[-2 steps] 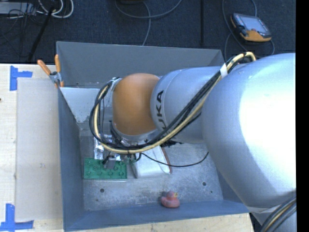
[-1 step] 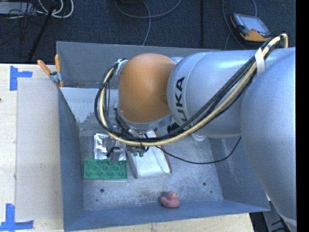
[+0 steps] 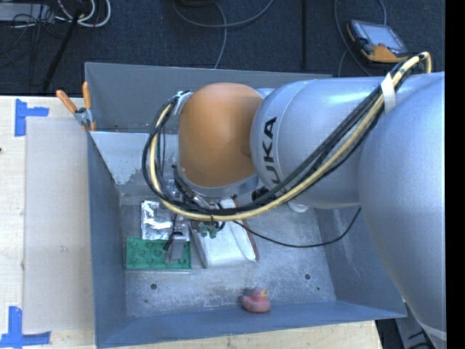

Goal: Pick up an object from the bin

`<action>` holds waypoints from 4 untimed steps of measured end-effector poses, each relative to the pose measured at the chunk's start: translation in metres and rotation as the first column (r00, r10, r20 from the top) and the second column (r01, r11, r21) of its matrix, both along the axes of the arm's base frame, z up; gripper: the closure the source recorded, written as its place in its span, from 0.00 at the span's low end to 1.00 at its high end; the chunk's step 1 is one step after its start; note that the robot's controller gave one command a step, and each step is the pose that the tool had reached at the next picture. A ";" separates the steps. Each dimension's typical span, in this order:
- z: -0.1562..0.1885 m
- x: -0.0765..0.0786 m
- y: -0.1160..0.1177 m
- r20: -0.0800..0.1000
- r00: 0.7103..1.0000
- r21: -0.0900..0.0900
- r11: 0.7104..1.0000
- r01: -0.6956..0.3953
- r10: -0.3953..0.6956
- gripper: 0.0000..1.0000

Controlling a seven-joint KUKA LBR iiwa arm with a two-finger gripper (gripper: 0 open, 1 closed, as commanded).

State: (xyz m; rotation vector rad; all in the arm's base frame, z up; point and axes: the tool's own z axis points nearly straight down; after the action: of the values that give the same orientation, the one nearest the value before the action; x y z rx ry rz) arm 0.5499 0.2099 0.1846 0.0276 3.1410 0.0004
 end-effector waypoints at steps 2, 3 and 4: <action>-0.111 0.038 -0.012 -0.001 0.991 0.003 0.991 0.134 -0.134 1.00; 0.026 0.010 -0.001 0.006 0.993 0.004 0.993 0.122 -0.122 1.00; 0.021 0.009 -0.002 0.000 0.993 0.000 0.993 0.122 -0.122 0.00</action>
Offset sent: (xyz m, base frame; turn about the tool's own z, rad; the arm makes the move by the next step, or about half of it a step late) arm 0.0363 -0.0133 -0.1146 0.1344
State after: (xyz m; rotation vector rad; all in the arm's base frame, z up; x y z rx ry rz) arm 0.5587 0.2081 0.2051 0.2188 3.1338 0.0002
